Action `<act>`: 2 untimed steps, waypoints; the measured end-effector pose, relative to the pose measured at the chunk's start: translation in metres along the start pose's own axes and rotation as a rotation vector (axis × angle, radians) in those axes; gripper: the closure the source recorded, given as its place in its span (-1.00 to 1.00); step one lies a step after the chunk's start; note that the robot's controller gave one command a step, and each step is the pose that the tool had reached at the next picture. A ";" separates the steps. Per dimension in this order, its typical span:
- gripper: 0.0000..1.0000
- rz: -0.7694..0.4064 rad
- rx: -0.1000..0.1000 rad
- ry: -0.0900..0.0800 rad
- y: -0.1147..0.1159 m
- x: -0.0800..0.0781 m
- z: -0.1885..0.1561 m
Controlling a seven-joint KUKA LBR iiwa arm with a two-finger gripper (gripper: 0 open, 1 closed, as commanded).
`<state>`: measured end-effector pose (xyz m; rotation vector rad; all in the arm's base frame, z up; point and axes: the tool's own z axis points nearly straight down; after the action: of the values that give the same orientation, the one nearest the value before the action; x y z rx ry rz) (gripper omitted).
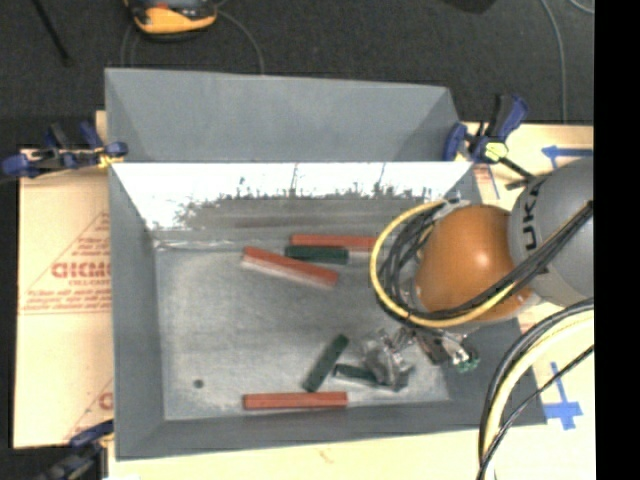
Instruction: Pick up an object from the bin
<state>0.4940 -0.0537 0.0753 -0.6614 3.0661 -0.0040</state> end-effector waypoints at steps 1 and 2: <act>1.00 -0.001 0.000 0.000 0.000 0.000 0.000; 1.00 -0.016 -0.003 0.003 -0.014 -0.015 -0.030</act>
Offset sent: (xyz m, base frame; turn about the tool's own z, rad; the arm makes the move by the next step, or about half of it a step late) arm 0.0267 -0.0089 0.0418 -0.0262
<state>0.5133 -0.0602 0.1050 -0.6874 3.0646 -0.0001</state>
